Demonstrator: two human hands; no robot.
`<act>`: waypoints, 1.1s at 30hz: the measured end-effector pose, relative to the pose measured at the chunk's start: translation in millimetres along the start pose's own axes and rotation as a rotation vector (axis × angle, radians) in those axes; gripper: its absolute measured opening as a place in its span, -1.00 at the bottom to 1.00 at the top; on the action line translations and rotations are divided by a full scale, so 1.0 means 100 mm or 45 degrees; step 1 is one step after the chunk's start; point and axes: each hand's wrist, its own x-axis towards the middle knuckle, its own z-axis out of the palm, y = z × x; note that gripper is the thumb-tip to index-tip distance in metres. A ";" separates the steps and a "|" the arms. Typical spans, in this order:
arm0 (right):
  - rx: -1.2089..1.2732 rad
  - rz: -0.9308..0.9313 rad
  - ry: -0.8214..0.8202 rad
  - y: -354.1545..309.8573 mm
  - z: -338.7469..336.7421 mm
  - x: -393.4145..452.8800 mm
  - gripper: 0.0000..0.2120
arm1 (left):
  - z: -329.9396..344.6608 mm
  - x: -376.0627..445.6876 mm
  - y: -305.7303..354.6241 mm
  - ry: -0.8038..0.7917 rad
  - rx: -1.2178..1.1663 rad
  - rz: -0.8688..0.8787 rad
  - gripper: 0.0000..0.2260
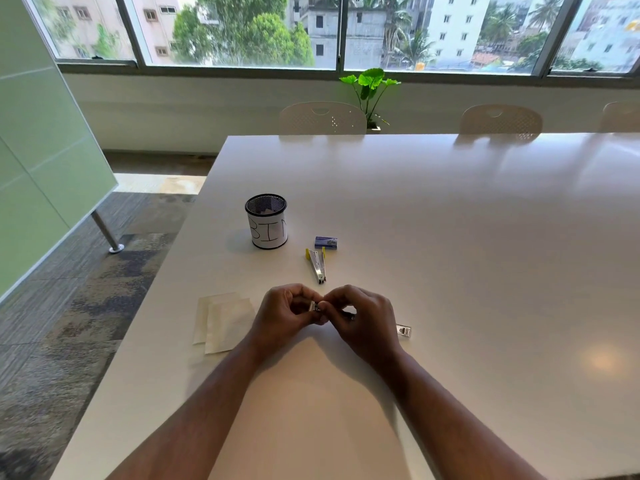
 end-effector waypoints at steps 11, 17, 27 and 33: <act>-0.340 -0.204 -0.269 -0.10 -0.16 0.16 -0.88 | 0.00 0.02 -0.05 0.025 0.070 -0.004 -0.81; -0.449 -0.259 -0.407 -0.21 -0.25 0.25 -0.87 | 0.00 0.01 -0.04 0.022 0.113 0.023 -0.78; -0.468 -0.215 -0.469 -0.16 -0.40 0.29 -0.85 | -0.01 -0.01 -0.04 0.010 0.034 -0.015 -0.81; -0.204 0.189 -0.158 -0.15 -0.30 0.11 -0.95 | -0.02 0.01 -0.02 0.025 0.086 -0.006 -0.75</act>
